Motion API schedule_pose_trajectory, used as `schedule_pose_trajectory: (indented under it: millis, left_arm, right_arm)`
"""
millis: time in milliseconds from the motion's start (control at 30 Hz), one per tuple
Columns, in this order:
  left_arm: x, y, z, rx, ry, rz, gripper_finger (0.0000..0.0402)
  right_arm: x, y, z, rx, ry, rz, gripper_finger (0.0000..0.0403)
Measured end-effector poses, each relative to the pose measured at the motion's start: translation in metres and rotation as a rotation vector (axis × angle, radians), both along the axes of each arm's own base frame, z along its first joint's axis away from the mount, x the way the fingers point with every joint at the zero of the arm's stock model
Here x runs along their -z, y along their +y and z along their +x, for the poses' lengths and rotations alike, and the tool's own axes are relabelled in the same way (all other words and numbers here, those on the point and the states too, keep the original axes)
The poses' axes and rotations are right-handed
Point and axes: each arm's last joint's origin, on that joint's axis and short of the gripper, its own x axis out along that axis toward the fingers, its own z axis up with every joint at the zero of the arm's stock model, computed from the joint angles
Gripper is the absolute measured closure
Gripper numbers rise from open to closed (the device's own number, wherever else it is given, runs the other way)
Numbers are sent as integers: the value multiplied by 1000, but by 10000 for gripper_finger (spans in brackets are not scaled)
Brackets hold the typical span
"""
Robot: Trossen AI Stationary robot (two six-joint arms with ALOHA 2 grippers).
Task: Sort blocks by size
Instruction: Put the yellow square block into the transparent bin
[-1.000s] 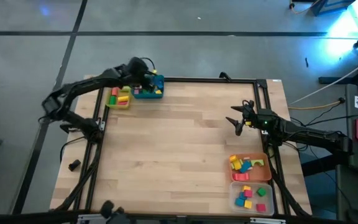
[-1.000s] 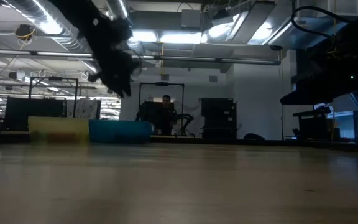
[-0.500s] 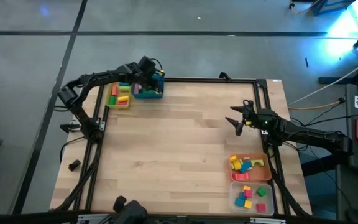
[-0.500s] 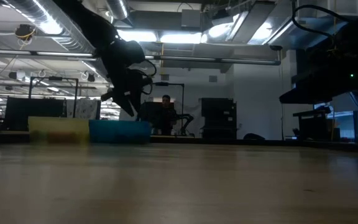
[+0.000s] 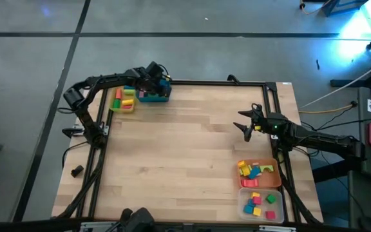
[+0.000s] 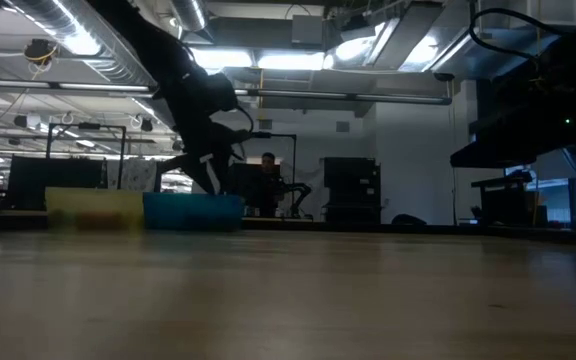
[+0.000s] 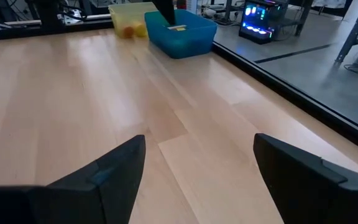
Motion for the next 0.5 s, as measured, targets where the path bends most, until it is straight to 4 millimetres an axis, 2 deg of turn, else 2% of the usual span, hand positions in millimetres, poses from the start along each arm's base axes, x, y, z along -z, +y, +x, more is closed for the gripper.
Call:
schedule_pose_trajectory:
  millis: [333, 500]
  left_arm:
    - [-2, 7, 2, -108, -81, 0, 268]
    - [11, 9, 3, -159, -58, -56, 268]
  right_arm:
    - [0, 0, 0, 0, 0, 0, 104]
    - [0, 0, 0, 0, 1, 0, 104]
